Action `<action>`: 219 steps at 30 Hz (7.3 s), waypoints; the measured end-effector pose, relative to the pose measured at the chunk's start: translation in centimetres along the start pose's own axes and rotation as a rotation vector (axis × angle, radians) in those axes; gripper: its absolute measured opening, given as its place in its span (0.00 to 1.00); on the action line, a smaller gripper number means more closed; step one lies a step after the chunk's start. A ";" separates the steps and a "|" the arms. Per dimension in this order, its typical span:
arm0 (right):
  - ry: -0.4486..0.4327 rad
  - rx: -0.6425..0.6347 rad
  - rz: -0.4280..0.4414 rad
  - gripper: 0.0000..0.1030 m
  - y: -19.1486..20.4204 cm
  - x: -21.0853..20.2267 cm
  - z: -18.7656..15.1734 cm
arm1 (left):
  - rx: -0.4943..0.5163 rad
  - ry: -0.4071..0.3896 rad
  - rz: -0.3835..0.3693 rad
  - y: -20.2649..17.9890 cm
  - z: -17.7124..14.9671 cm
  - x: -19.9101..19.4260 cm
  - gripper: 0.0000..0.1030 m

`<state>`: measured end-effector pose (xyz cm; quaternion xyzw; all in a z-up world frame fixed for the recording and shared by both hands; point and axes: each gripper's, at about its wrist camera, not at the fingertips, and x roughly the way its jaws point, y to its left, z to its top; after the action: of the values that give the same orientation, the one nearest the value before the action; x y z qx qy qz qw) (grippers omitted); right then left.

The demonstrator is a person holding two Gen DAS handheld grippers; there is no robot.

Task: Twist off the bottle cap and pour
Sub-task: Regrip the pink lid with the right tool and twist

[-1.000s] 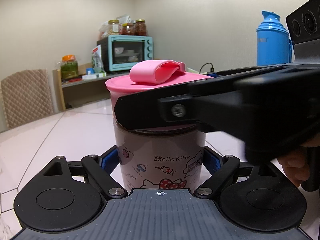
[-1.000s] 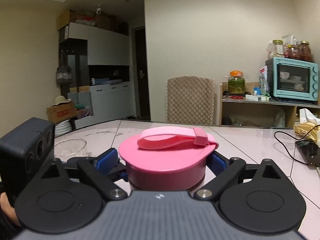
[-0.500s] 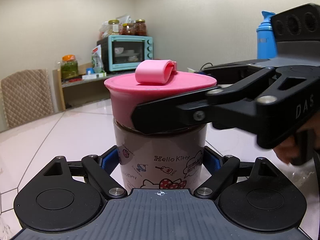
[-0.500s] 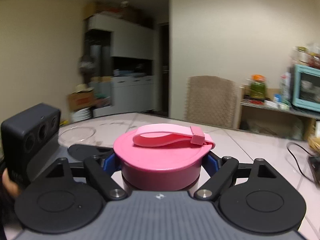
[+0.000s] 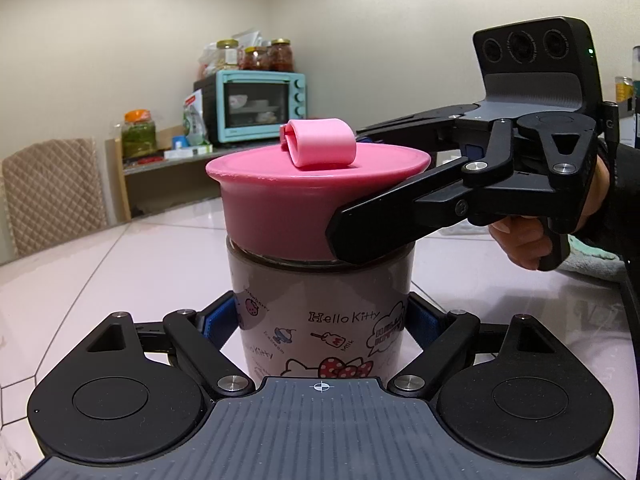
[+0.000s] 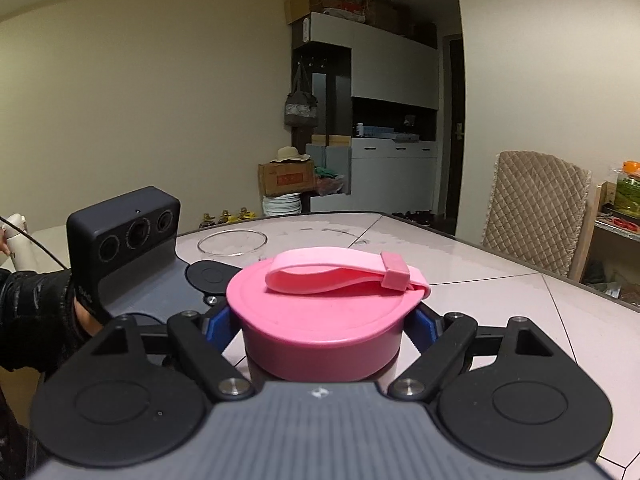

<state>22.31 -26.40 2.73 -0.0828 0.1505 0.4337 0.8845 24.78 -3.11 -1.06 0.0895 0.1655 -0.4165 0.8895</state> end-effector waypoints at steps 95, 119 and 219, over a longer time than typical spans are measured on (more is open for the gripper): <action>-0.063 0.217 -0.633 0.93 6.4 3.2 -0.1 | 0.001 0.002 0.001 -0.3 0.0 -0.2 0.87; -0.043 0.051 -0.189 0.83 1.0 0.7 -0.3 | 0.001 0.001 0.000 -0.2 0.0 -0.1 0.87; 0.022 0.102 -0.384 1.00 5.0 -1.2 0.2 | 0.006 -0.001 0.001 0.5 0.5 0.8 0.87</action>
<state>17.66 -24.18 3.30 -0.0698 0.1636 0.2480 0.9523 25.74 -3.49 -0.84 0.0921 0.1639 -0.4168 0.8894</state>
